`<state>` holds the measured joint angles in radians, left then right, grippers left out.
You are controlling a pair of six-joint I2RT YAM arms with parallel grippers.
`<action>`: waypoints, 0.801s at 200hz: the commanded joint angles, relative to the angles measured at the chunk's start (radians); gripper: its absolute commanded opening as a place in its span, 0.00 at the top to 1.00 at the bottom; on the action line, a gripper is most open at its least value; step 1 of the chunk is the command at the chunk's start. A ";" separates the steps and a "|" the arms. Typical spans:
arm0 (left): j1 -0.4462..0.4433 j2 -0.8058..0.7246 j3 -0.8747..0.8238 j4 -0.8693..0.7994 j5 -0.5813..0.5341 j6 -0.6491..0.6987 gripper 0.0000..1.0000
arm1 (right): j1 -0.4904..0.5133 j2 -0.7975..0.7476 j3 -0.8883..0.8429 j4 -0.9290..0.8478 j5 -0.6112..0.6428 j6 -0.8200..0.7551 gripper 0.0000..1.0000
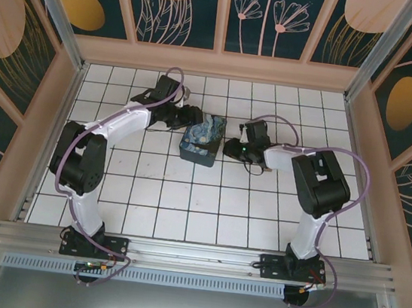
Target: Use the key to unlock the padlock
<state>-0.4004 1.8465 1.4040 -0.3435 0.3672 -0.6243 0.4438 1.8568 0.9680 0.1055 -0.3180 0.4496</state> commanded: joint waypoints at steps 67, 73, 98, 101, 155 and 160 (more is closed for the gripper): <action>0.217 -0.382 -0.583 0.514 -0.677 0.317 0.01 | -0.354 -0.551 -0.365 0.220 0.284 -0.255 0.01; 0.226 -0.395 -0.646 0.592 -0.730 0.367 0.01 | -0.384 -0.576 -0.418 0.312 0.297 -0.280 0.01; 0.266 -0.443 -0.909 0.971 -0.814 0.490 0.01 | -0.465 -0.570 -0.572 0.582 0.323 -0.326 0.01; 0.271 -0.444 -0.934 1.015 -0.807 0.495 0.01 | -0.475 -0.558 -0.576 0.591 0.315 -0.329 0.01; 0.377 -0.320 -1.216 1.728 -0.628 0.515 0.01 | -0.516 -0.396 -0.759 1.129 0.277 -0.392 0.01; 0.377 -0.295 -1.225 1.785 -0.633 0.517 0.01 | -0.514 -0.352 -0.782 1.212 0.281 -0.392 0.01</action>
<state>-0.0540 1.4502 0.2501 0.9325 -0.3031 -0.1299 -0.0551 1.4120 0.2523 0.8898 -0.0322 0.1078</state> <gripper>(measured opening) 0.988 0.990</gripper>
